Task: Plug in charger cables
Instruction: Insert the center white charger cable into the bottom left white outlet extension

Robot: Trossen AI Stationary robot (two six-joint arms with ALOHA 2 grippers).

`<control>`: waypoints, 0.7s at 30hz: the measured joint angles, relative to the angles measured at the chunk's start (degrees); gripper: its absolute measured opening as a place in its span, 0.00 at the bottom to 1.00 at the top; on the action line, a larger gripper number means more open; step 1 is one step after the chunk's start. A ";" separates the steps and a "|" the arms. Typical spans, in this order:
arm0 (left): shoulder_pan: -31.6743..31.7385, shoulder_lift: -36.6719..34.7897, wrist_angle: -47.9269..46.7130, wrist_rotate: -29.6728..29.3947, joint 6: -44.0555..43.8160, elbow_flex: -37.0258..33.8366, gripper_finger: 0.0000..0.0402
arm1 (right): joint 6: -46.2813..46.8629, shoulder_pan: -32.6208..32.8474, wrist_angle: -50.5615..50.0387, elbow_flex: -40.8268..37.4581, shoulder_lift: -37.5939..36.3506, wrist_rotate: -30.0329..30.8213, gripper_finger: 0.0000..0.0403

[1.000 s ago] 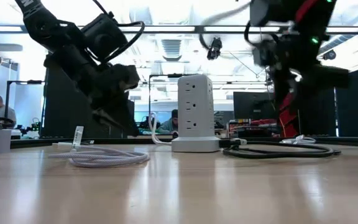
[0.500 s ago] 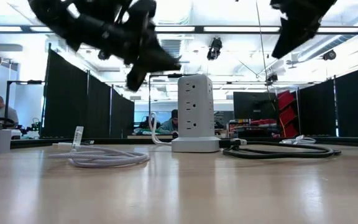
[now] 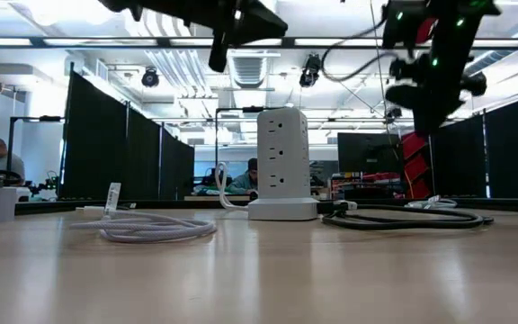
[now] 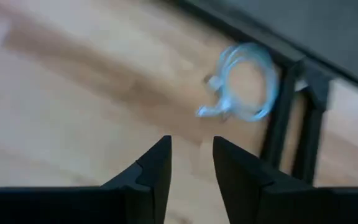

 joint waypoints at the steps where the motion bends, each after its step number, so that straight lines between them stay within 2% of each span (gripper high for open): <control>1: -0.21 -0.49 -3.63 1.55 -1.05 0.78 0.07 | -1.74 0.01 0.02 0.00 0.84 -2.58 0.23; 4: -0.69 -1.62 -17.04 8.08 -2.61 3.21 0.07 | -4.28 1.34 0.26 0.00 2.37 -9.68 0.21; 6: -0.93 -2.14 -26.22 11.87 -2.00 4.38 0.07 | -4.44 3.24 0.45 0.00 2.47 -12.15 0.19; 10: -2.25 -2.30 -40.75 17.98 -2.59 4.53 0.07 | -1.25 9.32 2.67 0.00 0.52 -13.19 0.16; 13: -5.04 -2.12 -46.55 23.81 -2.84 3.03 0.07 | -1.16 14.79 6.00 0.00 -1.55 -11.18 0.14; 16: -8.09 -1.52 -50.70 23.38 -4.63 1.64 0.07 | -1.13 19.23 9.44 0.00 -3.11 -9.02 0.12; 21: -10.58 -1.42 -47.63 18.14 -12.20 -0.47 0.12 | -0.37 23.29 13.88 0.00 -3.61 -8.37 0.10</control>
